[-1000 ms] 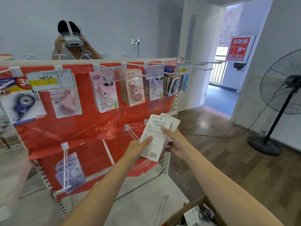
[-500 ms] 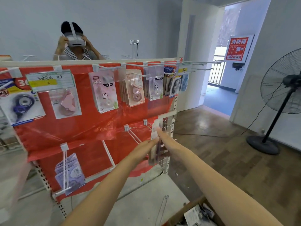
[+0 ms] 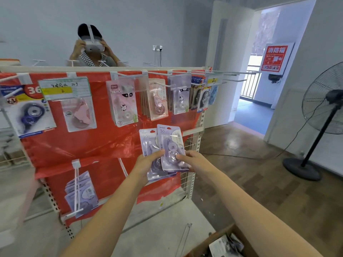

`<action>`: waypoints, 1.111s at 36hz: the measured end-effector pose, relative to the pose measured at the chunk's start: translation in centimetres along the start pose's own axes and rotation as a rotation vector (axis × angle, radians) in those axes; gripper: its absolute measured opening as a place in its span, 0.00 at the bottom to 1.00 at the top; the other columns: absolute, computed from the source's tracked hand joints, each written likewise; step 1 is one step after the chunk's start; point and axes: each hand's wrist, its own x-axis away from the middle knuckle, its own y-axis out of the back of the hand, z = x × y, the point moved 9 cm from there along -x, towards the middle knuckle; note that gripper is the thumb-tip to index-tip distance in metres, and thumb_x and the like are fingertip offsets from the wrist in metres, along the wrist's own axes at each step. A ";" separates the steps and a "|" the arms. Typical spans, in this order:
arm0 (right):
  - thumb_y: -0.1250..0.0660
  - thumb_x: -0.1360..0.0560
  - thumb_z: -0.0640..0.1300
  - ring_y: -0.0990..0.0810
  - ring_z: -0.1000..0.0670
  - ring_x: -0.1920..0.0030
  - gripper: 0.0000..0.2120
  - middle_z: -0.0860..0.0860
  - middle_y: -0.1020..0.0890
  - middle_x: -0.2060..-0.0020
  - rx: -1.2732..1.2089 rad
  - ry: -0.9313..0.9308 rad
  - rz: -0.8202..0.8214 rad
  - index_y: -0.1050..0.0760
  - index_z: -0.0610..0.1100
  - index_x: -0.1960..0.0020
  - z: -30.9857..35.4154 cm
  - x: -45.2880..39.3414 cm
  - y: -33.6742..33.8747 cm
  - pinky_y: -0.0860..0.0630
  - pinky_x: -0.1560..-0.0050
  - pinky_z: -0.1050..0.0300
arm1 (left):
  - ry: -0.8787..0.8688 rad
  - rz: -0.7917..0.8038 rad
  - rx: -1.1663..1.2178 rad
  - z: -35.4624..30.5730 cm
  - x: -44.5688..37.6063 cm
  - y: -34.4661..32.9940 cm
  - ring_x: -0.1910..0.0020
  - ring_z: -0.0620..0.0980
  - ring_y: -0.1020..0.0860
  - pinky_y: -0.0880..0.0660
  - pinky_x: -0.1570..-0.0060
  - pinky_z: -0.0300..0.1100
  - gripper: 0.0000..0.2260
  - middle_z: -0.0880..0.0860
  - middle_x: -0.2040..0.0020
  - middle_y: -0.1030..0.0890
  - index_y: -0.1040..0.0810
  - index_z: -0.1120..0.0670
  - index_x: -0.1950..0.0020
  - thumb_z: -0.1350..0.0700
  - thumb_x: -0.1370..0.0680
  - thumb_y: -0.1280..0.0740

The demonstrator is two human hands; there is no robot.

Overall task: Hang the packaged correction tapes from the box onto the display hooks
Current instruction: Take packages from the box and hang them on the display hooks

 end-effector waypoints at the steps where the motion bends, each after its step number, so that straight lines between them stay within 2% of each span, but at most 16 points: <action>1: 0.29 0.27 0.54 0.20 0.49 0.45 0.18 0.49 0.17 0.46 -0.013 0.001 0.020 0.22 0.45 0.42 0.0 0.1 -0.2 0.25 0.42 0.51 | -0.005 -0.001 -0.001 -0.1 0.0 0.0 0.54 0.61 0.18 0.21 0.53 0.58 0.10 0.61 0.51 0.17 0.19 0.59 0.47 0.63 0.27 0.29; 4: 0.31 0.24 0.47 0.19 0.49 0.51 0.04 0.50 0.16 0.54 -0.088 0.022 0.022 0.21 0.47 0.53 0.3 0.3 -0.4 0.24 0.42 0.50 | -0.011 0.008 -0.045 -0.2 0.3 -0.2 0.60 0.56 0.17 0.18 0.61 0.51 0.09 0.58 0.57 0.15 0.19 0.59 0.48 0.63 0.27 0.29; 5: 0.32 0.24 0.44 0.18 0.50 0.53 0.01 0.51 0.16 0.55 -0.110 0.022 0.020 0.22 0.46 0.54 0.3 0.4 -0.4 0.23 0.45 0.52 | -0.007 0.002 -0.069 -0.2 0.3 -0.2 0.60 0.56 0.17 0.18 0.59 0.52 0.10 0.58 0.57 0.15 0.19 0.60 0.47 0.62 0.28 0.28; 8: 0.31 0.24 0.40 0.17 0.45 0.50 0.08 0.46 0.16 0.51 -0.138 0.006 -0.005 0.22 0.41 0.46 0.2 0.3 -0.2 0.22 0.45 0.48 | 0.004 -0.053 -0.110 0.0 0.3 0.9 0.52 0.60 0.18 0.22 0.46 0.56 0.14 0.61 0.52 0.16 0.20 0.62 0.44 0.63 0.29 0.26; 11: 0.31 0.26 0.38 0.17 0.45 0.51 0.14 0.44 0.17 0.49 -0.112 -0.033 -0.084 0.26 0.38 0.41 -0.3 0.2 0.5 0.21 0.45 0.46 | -0.001 -0.103 -0.126 0.1 0.1 2.2 0.50 0.59 0.18 0.23 0.43 0.54 0.15 0.60 0.51 0.16 0.20 0.61 0.45 0.62 0.31 0.24; 14: 0.31 0.26 0.35 0.17 0.44 0.49 0.13 0.44 0.17 0.48 -0.081 -0.022 -0.117 0.25 0.39 0.42 -0.6 0.4 0.7 0.21 0.44 0.46 | -0.015 -0.128 -0.160 0.2 0.1 3.4 0.50 0.58 0.18 0.23 0.43 0.53 0.13 0.59 0.51 0.16 0.19 0.60 0.47 0.62 0.31 0.24; 16: 0.32 0.26 0.34 0.18 0.43 0.48 0.09 0.45 0.17 0.49 -0.054 -0.002 -0.110 0.23 0.44 0.48 -0.6 0.6 0.3 0.22 0.42 0.46 | -0.027 -0.138 -0.187 0.2 0.3 4.2 0.50 0.57 0.18 0.23 0.43 0.52 0.08 0.58 0.53 0.16 0.18 0.58 0.53 0.63 0.30 0.25; 18: 0.32 0.26 0.33 0.18 0.43 0.48 0.10 0.46 0.16 0.51 -0.043 0.006 -0.094 0.23 0.47 0.52 -0.5 0.9 -0.6 0.22 0.42 0.45 | -0.029 -0.153 -0.194 0.2 0.8 5.1 0.54 0.56 0.18 0.23 0.45 0.51 0.05 0.56 0.56 0.16 0.19 0.56 0.56 0.62 0.30 0.25; 20: 0.32 0.26 0.34 0.18 0.43 0.48 0.09 0.44 0.17 0.50 -0.022 0.004 -0.076 0.23 0.46 0.51 -0.6 0.9 -1.9 0.22 0.43 0.44 | -0.030 -0.175 -0.195 0.4 1.2 6.3 0.58 0.54 0.19 0.22 0.48 0.48 0.04 0.55 0.57 0.17 0.19 0.56 0.57 0.62 0.29 0.26; 24: 0.31 0.27 0.34 0.22 0.51 0.56 0.09 0.48 0.20 0.54 0.020 -0.053 0.006 0.28 0.46 0.53 -1.2 1.1 -5.8 0.25 0.56 0.58 | -0.041 -0.250 -0.188 0.7 2.8 9.4 0.67 0.46 0.19 0.22 0.64 0.39 0.04 0.53 0.61 0.17 0.19 0.58 0.55 0.64 0.28 0.28; 27: 0.30 0.28 0.35 0.22 0.51 0.56 0.09 0.47 0.19 0.52 0.070 -0.096 0.099 0.27 0.43 0.50 -2.1 1.2 -9.4 0.26 0.60 0.60 | -0.038 -0.345 -0.203 1.0 4.5 12.8 0.72 0.42 0.20 0.24 0.70 0.34 0.05 0.49 0.67 0.17 0.20 0.58 0.57 0.67 0.28 0.28; 29: 0.29 0.29 0.36 0.23 0.50 0.55 0.12 0.47 0.20 0.52 0.093 -0.093 0.151 0.28 0.42 0.49 -2.5 1.4 -11.9 0.27 0.60 0.60 | -0.027 -0.386 -0.244 0.9 5.8 15.4 0.67 0.46 0.18 0.21 0.65 0.37 0.06 0.53 0.62 0.16 0.19 0.60 0.52 0.66 0.28 0.28; 31: 0.29 0.29 0.35 0.23 0.50 0.55 0.11 0.50 0.22 0.57 0.125 -0.081 0.193 0.29 0.43 0.52 -2.8 1.5 -14.2 0.27 0.59 0.58 | -0.003 -0.431 -0.255 0.8 7.2 18.3 0.56 0.54 0.17 0.20 0.51 0.47 0.09 0.59 0.53 0.16 0.19 0.59 0.50 0.64 0.30 0.26; 33: 0.30 0.29 0.34 0.23 0.48 0.53 0.11 0.51 0.22 0.57 0.173 -0.059 0.251 0.29 0.46 0.55 -2.9 1.9 -16.5 0.27 0.54 0.55 | 0.030 -0.502 -0.243 1.1 8.5 21.9 0.51 0.58 0.18 0.23 0.43 0.55 0.12 0.58 0.53 0.16 0.18 0.57 0.50 0.61 0.32 0.23; 36: 0.30 0.29 0.35 0.22 0.46 0.48 0.12 0.47 0.20 0.49 0.257 -0.063 0.315 0.28 0.45 0.50 -3.7 2.0 -19.6 0.23 0.46 0.50 | 0.057 -0.564 -0.266 0.7 11.1 24.9 0.50 0.58 0.19 0.25 0.41 0.56 0.15 0.57 0.53 0.16 0.20 0.58 0.47 0.59 0.32 0.23; 40: 0.31 0.32 0.40 0.22 0.43 0.50 0.08 0.45 0.20 0.53 0.444 -0.004 0.417 0.25 0.46 0.54 -3.8 2.7 -22.9 0.25 0.52 0.54 | 0.057 -0.655 -0.258 0.2 14.5 27.1 0.54 0.59 0.18 0.22 0.47 0.54 0.12 0.59 0.53 0.17 0.21 0.58 0.46 0.64 0.29 0.27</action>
